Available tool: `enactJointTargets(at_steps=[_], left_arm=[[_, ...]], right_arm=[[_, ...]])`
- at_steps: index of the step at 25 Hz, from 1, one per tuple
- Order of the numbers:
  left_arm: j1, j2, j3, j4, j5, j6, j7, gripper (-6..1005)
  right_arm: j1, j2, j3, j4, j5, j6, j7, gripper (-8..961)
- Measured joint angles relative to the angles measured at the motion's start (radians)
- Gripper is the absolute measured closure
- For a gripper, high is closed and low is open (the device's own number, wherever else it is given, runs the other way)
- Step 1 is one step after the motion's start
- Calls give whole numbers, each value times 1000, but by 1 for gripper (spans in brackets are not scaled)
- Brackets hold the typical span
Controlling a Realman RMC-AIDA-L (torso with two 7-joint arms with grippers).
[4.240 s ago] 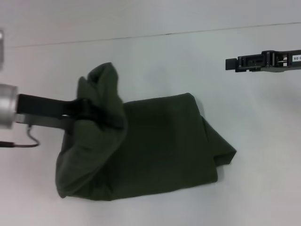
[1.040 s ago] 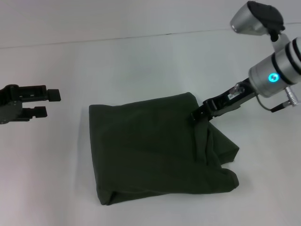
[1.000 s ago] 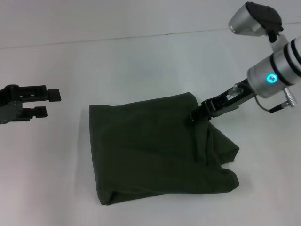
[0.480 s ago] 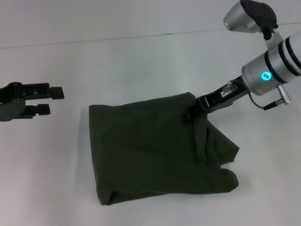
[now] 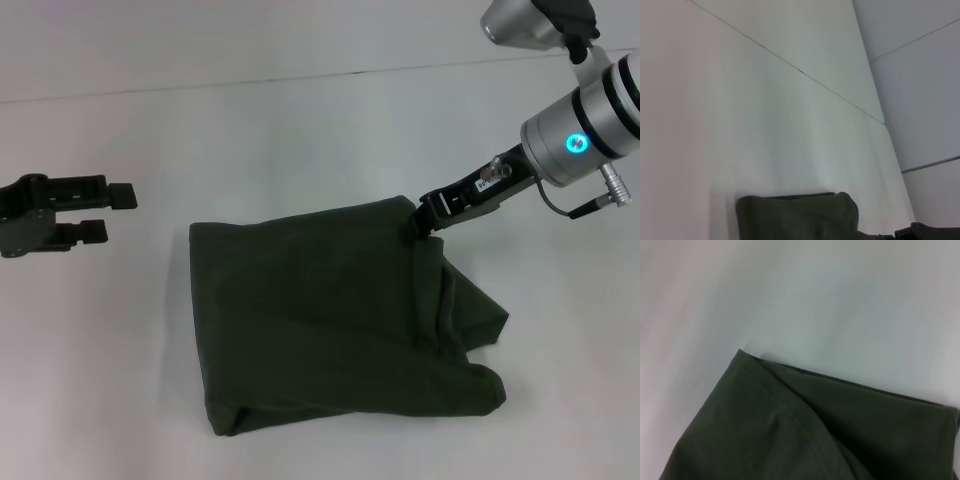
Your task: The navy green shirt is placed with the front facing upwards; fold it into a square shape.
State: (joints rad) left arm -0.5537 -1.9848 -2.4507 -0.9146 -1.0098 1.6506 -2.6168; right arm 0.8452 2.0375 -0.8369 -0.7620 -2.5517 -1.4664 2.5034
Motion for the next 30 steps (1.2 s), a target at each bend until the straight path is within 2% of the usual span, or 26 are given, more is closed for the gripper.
enactJointTargets(at_steps=[3, 9, 19, 23, 30], left_arm=[[2, 0, 0, 0, 1, 0, 0, 183], [5, -3, -1, 8, 2, -2, 7, 184], [6, -6, -1, 16, 2, -1, 11, 183], [9, -9, 0, 16, 0, 3, 11, 184], [15, -13, 1, 16, -5, 6, 12, 185]], right_arm=[[0, 1, 0, 0, -1, -4, 2, 807], [-5, 1, 1, -4, -2, -8, 9, 901], [-30, -13, 2, -193, -6, -80, 68, 902], [-31, -14, -6, -188, -8, -43, 75, 901], [-23, -3, -50, -103, -10, 94, 67, 902]])
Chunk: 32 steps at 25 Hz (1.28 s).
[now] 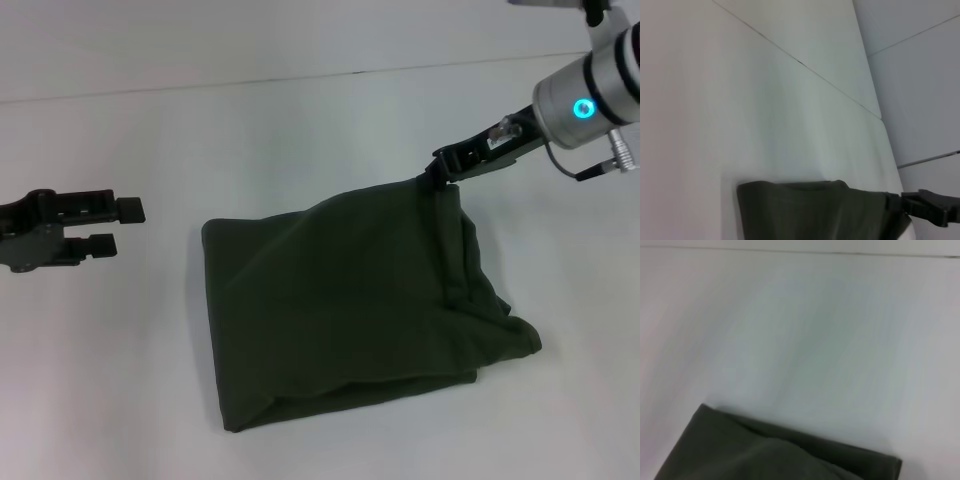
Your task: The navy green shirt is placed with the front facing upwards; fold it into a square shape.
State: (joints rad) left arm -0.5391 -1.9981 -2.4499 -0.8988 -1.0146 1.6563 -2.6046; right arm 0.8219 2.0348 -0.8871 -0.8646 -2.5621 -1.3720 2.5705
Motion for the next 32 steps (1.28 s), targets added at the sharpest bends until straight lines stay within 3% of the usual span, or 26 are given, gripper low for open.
enactJointTargets(at_steps=[5, 14, 21, 25, 32], left_arm=[[3, -5, -1, 0, 4, 2, 0, 186], [1, -5, -1, 2, 3, 3, 0, 187], [3, -5, -1, 2, 5, 3, 0, 188], [3, -5, -1, 1, 5, 2, 0, 188], [0, -6, -3, 1, 1, -4, 0, 188]], right_arm=[[4, 9, -15, 33, -4, 58, -6, 902], [0, 0, 27, 36, -4, 88, 12, 904], [6, -5, 43, 36, -5, 107, 12, 644], [9, -11, 43, 36, -6, 52, 12, 471], [5, -25, 35, 34, -15, -43, 30, 455]])
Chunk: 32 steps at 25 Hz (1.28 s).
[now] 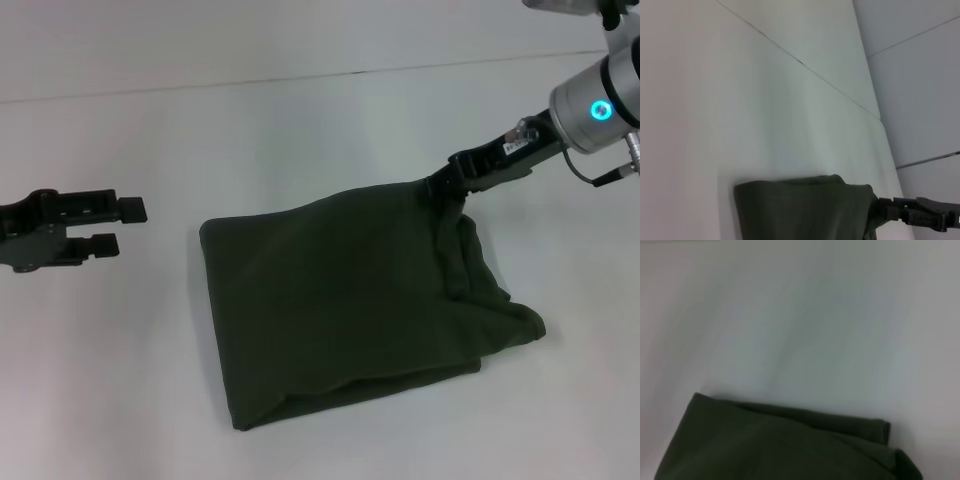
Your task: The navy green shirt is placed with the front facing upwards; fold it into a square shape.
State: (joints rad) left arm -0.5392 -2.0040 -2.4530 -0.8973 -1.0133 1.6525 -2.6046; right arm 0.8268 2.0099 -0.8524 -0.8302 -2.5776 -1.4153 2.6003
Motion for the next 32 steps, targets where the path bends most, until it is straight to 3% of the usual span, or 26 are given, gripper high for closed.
enactJointTargets(at_steps=[7, 32], left_arm=[[-7, -6, 3, 1, -1, 2, -1, 188], [-3, -16, 3, 2, -1, 7, -5, 188]], right_arm=[[7, -13, 0, -28, -52, -42, 8, 449], [0, 11, -16, -70, -176, -8, 33, 454]])
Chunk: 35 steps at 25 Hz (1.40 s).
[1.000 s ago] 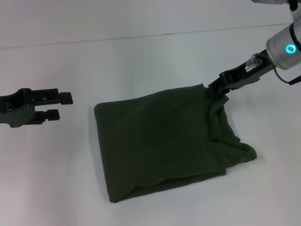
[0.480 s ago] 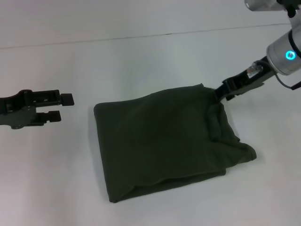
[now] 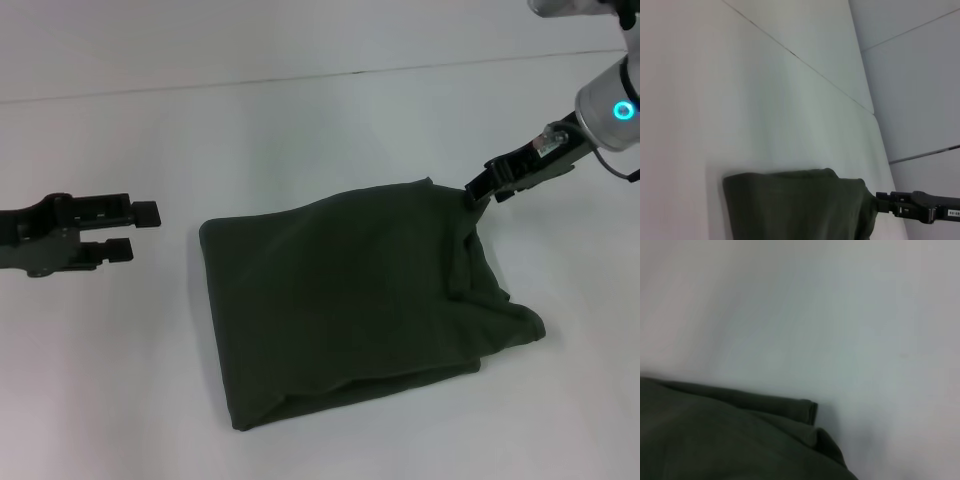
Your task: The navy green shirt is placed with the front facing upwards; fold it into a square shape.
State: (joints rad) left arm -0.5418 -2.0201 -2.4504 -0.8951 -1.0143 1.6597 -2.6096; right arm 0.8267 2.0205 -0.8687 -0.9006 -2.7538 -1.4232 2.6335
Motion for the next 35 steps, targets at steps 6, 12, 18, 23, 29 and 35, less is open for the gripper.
enactJointTargets(at_steps=[6, 12, 18, 23, 29, 35], left_arm=[[2, 0, -1, 4, 1, 1, 0, 188], [-4, -1, 2, 4, 2, 1, 0, 188], [-6, 0, 5, 6, 6, -6, 2, 188], [-6, 4, 0, 6, 7, -7, 2, 188], [-6, 5, -1, 6, 7, -8, 3, 188], [-5, 5, -1, 7, 6, -7, 4, 188]], right_arm=[[2, 11, -1, 13, 5, 12, 1, 492], [2, 12, 1, -1, 12, 11, 11, 537], [2, 6, 0, -22, 19, -3, 13, 698], [6, 6, 0, -15, 21, -5, 13, 835], [7, 4, -1, -14, 20, -9, 14, 924], [2, 3, 1, -43, 19, -9, 15, 954]])
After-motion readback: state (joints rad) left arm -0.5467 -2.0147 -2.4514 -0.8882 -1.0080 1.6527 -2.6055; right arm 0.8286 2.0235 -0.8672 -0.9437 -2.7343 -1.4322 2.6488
